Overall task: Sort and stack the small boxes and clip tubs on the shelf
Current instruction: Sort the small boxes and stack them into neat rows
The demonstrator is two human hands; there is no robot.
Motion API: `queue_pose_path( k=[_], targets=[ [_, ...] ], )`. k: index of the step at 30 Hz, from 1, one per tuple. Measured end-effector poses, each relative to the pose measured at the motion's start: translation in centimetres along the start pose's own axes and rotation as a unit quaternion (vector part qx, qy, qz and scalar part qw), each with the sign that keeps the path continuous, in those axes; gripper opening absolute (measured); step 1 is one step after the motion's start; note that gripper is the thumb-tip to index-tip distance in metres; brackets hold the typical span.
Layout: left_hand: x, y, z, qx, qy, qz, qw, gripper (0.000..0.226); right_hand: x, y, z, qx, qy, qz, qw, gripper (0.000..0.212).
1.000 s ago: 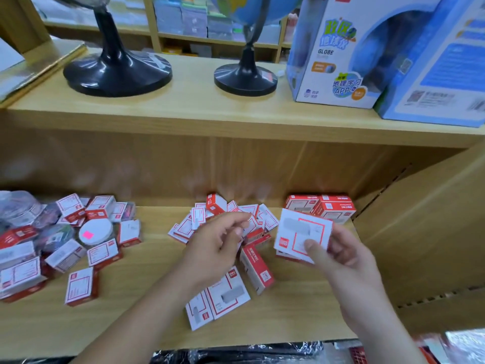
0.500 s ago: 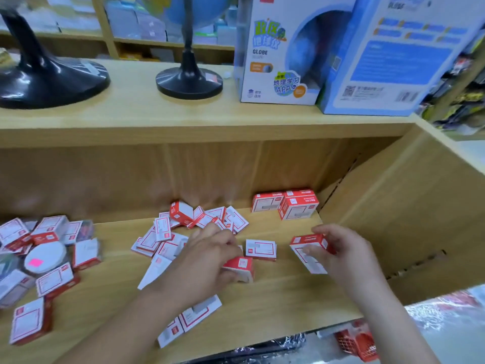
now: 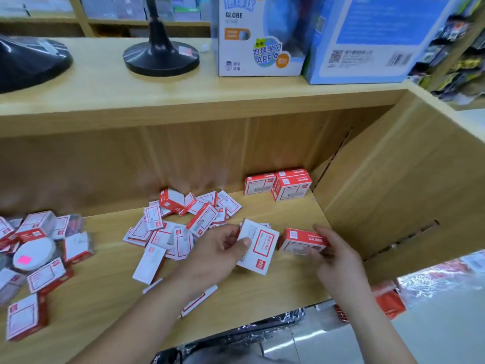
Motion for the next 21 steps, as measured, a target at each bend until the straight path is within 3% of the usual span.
queue_pose_path(
  k=[4,6,8,10,11,12,14,16,18,20,21],
  targets=[
    [0.6,0.2,-0.6,0.051,-0.005,0.002,0.999,0.019,0.5,-0.1,-0.1,0.014,-0.005,0.063,0.998,0.051],
    [0.8,0.2,-1.1,0.143,-0.025,0.079,0.986,0.025,0.6,-0.2,0.0,0.031,-0.021,0.096,0.995,0.057],
    [1.3,-0.1,-2.2,0.287,-0.051,0.225,0.93,0.026,-0.3,0.3,-1.0,0.03,-0.106,0.088,0.99,0.048],
    [2.1,0.6,-3.2,0.369,-0.051,0.304,0.877,0.026,-1.8,1.7,-3.0,0.005,-0.198,0.081,0.977,0.019],
    [2.4,1.1,-3.6,0.39,-0.056,0.318,0.862,0.025,-2.0,2.3,-3.8,0.003,-0.192,0.084,0.978,0.014],
    [2.7,1.3,-4.1,0.41,-0.069,0.325,0.849,0.023,-1.5,2.7,-4.3,0.016,-0.143,0.085,0.986,0.022],
    [3.2,1.6,-5.0,0.439,-0.088,0.336,0.829,0.021,1.0,3.0,-5.1,0.096,0.025,0.107,0.989,0.04],
    [3.6,1.3,-5.8,0.459,-0.097,0.347,0.812,0.019,3.6,3.2,-6.3,0.175,0.139,0.223,0.949,0.039],
    [3.9,1.0,-6.2,0.463,-0.092,0.359,0.805,0.023,4.5,3.7,-6.7,0.198,0.143,0.32,0.915,0.033],
    [3.7,1.2,-5.8,0.422,-0.079,0.336,0.838,0.04,4.2,3.6,-6.6,0.179,0.126,0.341,0.914,0.021],
    [3.2,1.4,-5.3,0.371,-0.079,0.285,0.88,0.048,3.8,3.5,-6.5,0.166,0.116,0.339,0.919,0.018]
  ],
)
Point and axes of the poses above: each hand's wrist, its own z-axis towards the middle knuckle, its own x-axis out of the palm, y = z × x, the point moved 6 cm from there along z, towards the middle knuckle, and after that the axes turned 1 degree about z, right-handed, at the moved point
